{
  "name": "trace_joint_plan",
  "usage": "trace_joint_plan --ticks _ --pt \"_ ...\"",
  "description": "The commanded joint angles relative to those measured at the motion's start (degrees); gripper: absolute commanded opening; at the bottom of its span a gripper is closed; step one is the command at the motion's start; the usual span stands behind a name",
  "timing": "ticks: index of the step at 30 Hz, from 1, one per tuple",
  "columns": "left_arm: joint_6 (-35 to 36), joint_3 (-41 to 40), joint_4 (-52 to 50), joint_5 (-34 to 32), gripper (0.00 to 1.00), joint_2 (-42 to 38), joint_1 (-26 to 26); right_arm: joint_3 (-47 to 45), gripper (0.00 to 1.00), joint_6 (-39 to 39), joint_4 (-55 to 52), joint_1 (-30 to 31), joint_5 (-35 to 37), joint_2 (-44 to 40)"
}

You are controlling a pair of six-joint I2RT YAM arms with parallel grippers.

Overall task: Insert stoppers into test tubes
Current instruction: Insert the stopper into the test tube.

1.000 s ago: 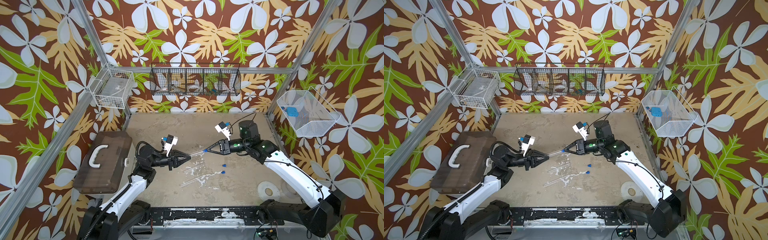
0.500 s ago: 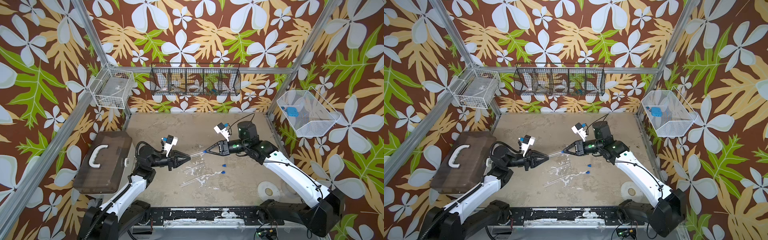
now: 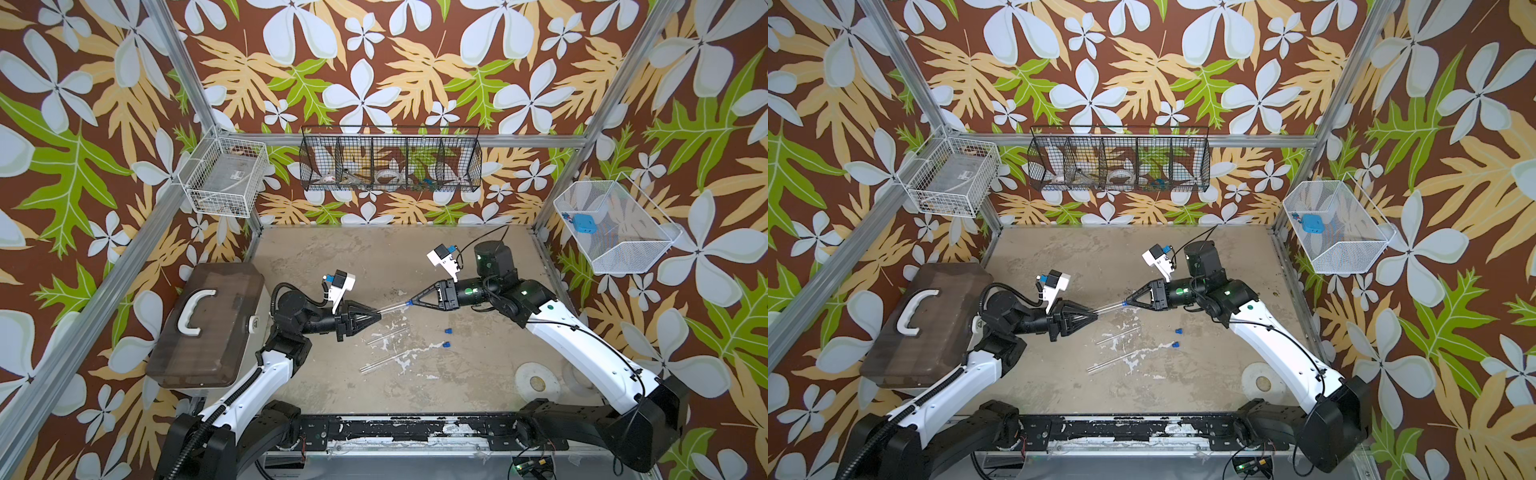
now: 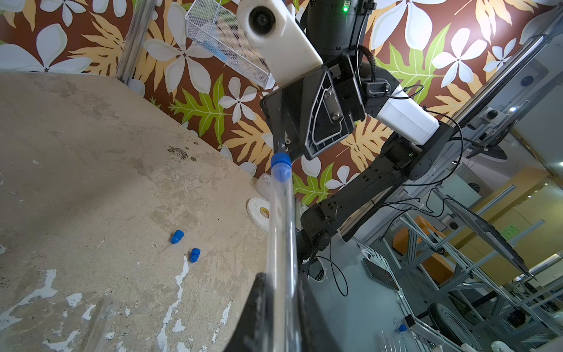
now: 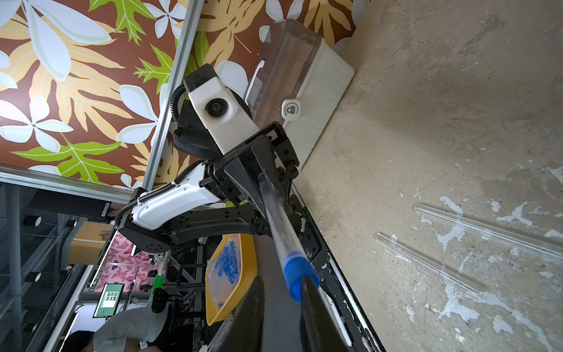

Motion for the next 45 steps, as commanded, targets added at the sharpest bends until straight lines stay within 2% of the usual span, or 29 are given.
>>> trace_joint_plan --ticks 1,15,19,24,31,39,43,45 --pt "0.37 0.19 2.34 0.08 0.0 0.08 -0.1 -0.1 0.22 -0.21 0.61 0.49 -0.88 -0.11" --pt "0.22 0.29 2.43 0.32 0.0 0.08 -0.12 -0.19 0.16 0.33 1.95 1.99 -1.89 0.96" --pt "0.19 0.26 2.46 0.31 0.0 0.17 -0.16 -0.3 0.13 0.69 2.66 2.27 -2.15 1.14" --pt "0.61 0.11 2.43 0.38 0.0 0.08 -0.25 -0.54 0.0 0.79 3.47 2.45 -2.82 1.14" --pt "4.5 0.46 -1.08 1.72 0.0 -0.18 -0.34 -0.89 0.0 -1.39 3.03 2.63 -4.65 1.32" --pt "3.08 0.27 2.92 4.69 0.0 -0.1 -0.52 -1.01 0.0 -6.06 1.58 2.8 -8.75 2.32" --pt "9.92 1.8 -4.91 5.36 0.0 -0.1 -0.56 -0.09 0.0 -8.97 -0.6 2.89 -10.02 3.38" --pt "10.43 2.22 -5.89 5.66 0.0 -0.18 -0.56 -0.23 0.0 -9.08 -0.03 3.06 -10.32 3.6"
